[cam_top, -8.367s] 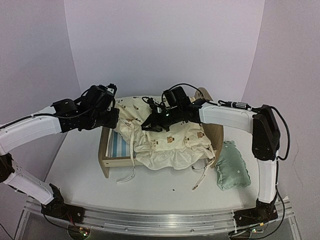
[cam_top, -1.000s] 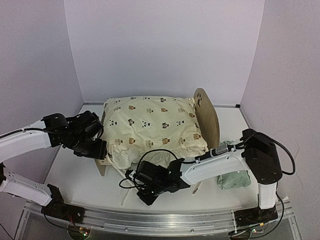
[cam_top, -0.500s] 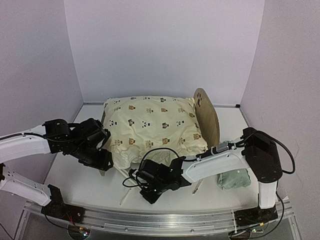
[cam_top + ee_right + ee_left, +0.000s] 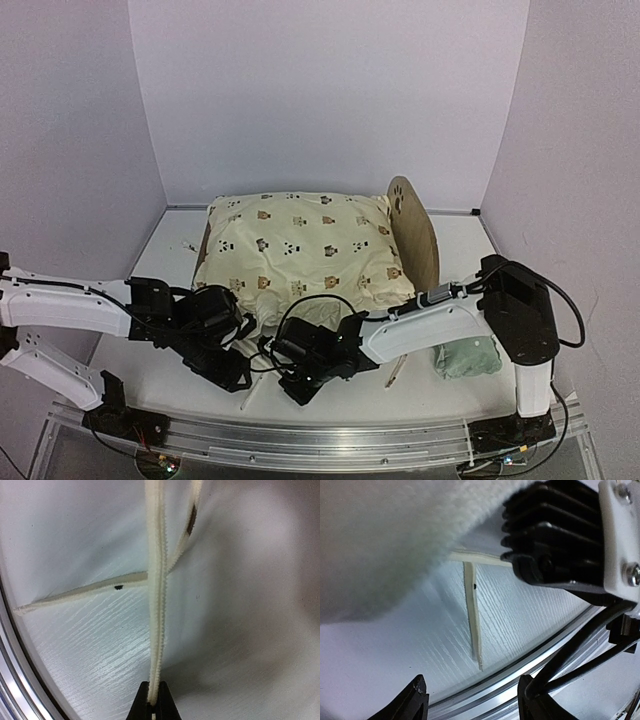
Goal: Set up the pet bed
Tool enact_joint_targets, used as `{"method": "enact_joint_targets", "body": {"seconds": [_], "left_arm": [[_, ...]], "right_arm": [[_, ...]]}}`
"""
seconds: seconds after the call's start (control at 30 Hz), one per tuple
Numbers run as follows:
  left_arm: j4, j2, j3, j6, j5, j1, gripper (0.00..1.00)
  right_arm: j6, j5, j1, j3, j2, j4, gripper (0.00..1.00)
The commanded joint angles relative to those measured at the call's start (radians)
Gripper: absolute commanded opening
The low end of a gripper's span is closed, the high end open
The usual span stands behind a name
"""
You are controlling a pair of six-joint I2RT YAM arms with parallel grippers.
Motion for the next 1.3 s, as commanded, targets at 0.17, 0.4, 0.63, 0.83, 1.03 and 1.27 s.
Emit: {"method": "enact_joint_targets", "body": {"seconds": [0.17,0.4,0.63,0.83,1.03,1.27], "left_arm": [[0.14,0.03,-0.042,0.0,0.013,-0.008,0.59],[0.214,0.106,-0.09,0.003,0.038,-0.019,0.49],[0.222,0.12,-0.098,0.0,0.087,-0.045,0.43],[0.232,0.177,-0.097,0.0,0.108,-0.08,0.38],[0.214,0.264,-0.064,-0.017,0.066,-0.121,0.27],[0.142,0.235,-0.031,-0.052,-0.035,-0.125,0.0]], "right_arm": [[0.064,-0.043,-0.065,-0.071,-0.034,0.003,0.0],[0.079,-0.125,-0.079,-0.056,-0.001,0.007,0.0],[0.089,-0.158,-0.079,-0.036,0.012,0.006,0.0],[0.096,-0.163,-0.079,-0.031,0.017,0.007,0.0],[0.103,-0.183,-0.079,-0.027,0.02,0.008,0.0],[0.11,-0.206,-0.079,-0.026,0.02,0.008,0.0]]}}
